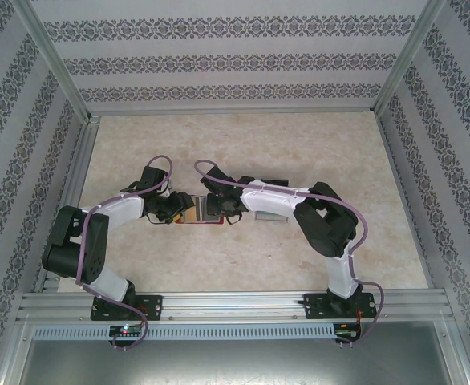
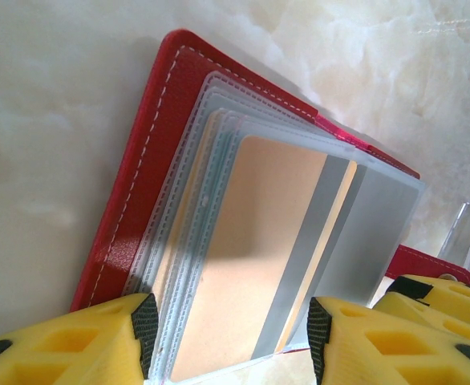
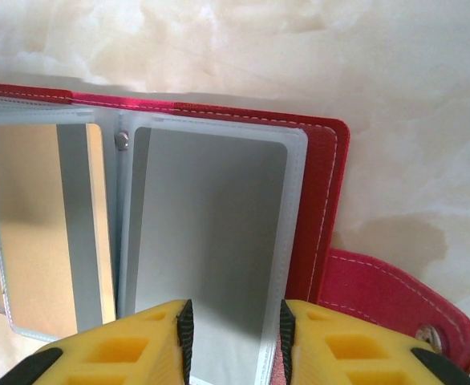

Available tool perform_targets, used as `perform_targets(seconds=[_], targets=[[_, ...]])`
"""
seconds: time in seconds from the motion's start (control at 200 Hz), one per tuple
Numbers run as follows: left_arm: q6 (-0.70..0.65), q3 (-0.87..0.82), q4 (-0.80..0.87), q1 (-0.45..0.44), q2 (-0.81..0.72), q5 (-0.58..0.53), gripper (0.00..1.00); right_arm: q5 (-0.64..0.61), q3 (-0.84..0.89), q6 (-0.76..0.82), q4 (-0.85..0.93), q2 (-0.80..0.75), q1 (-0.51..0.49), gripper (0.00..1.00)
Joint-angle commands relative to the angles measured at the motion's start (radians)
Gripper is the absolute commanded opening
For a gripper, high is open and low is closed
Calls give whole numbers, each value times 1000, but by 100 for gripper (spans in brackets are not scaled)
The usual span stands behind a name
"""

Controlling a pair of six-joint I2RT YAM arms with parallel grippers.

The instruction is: Take the credit cards out of the card holder

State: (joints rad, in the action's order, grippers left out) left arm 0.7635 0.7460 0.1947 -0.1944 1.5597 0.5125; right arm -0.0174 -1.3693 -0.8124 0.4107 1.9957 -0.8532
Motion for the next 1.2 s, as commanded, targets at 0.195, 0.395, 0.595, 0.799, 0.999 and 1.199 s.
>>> perform_targets(seconds=[0.195,0.395,0.595,0.799,0.999,1.199], targets=[[-3,-5,16,6,23,14,55,14,-13,-9,14,39,-2,37],[-3,-5,15,6,20,14,55,19,-14,-2,3,34,-9,37],[-3,-7,14,6,22,16,55,5,-54,29,17,16,-32,37],[-3,-7,11,6,24,20,55,-47,-126,76,88,14,-65,37],[-3,-7,12,6,22,20,55,-40,-172,91,97,24,-81,37],[-3,-7,15,6,16,15,57,-34,-210,98,104,36,-87,38]])
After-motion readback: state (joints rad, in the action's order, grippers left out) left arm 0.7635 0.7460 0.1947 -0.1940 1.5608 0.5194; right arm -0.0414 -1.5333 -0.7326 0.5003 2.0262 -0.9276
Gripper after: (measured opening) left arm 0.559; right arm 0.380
